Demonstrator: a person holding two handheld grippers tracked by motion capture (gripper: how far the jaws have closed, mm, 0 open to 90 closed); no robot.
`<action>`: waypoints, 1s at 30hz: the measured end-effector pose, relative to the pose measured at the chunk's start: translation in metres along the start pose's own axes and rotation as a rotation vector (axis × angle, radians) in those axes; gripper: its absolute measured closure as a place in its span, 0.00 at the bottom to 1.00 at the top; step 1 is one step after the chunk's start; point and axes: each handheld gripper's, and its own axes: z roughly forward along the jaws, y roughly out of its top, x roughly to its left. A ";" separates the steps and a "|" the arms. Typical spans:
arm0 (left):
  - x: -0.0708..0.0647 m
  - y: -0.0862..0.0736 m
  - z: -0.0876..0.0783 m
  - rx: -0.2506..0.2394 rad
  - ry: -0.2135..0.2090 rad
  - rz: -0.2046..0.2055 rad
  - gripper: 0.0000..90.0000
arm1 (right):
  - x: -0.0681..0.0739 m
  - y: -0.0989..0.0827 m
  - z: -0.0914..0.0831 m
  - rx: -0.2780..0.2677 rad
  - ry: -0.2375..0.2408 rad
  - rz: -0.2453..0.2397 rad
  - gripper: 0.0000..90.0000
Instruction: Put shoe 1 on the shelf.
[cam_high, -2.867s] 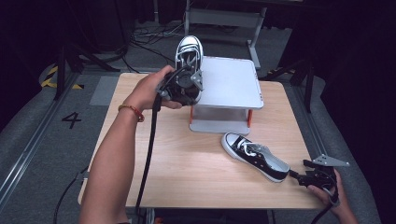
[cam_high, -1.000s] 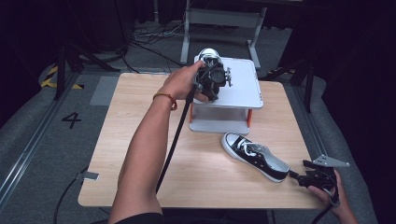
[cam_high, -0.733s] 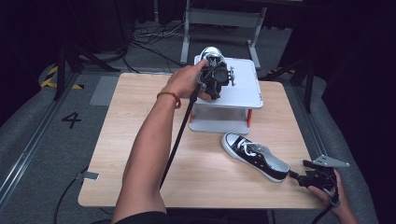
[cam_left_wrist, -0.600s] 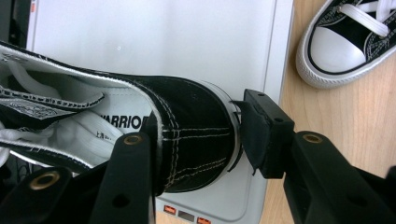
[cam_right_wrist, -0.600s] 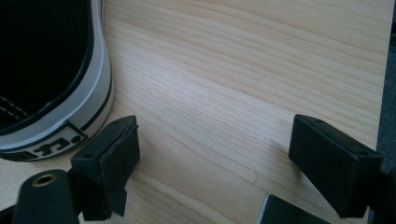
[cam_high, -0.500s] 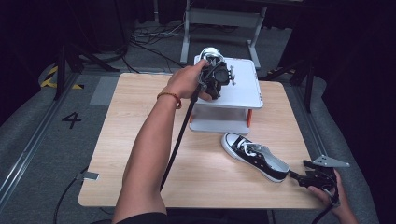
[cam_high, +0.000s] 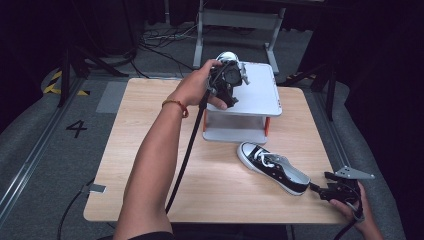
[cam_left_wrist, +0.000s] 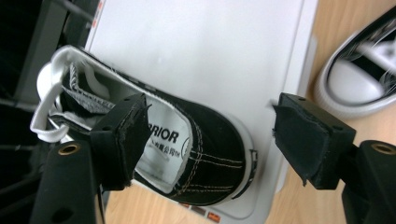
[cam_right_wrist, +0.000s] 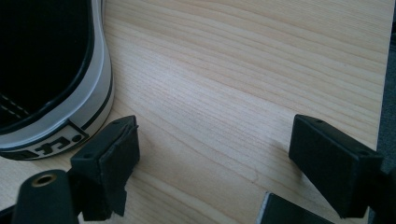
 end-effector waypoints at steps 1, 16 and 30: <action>-0.001 0.000 -0.001 0.003 -0.007 0.004 0.30 | 0.000 0.000 0.000 -0.001 -0.002 -0.001 0.18; -0.027 -0.044 -0.047 -0.066 0.039 -0.032 0.28 | 0.000 0.000 0.000 0.000 0.001 0.000 0.18; -0.080 -0.107 -0.050 -0.118 -0.036 -0.066 0.26 | 0.000 0.000 0.000 0.001 0.002 0.002 0.18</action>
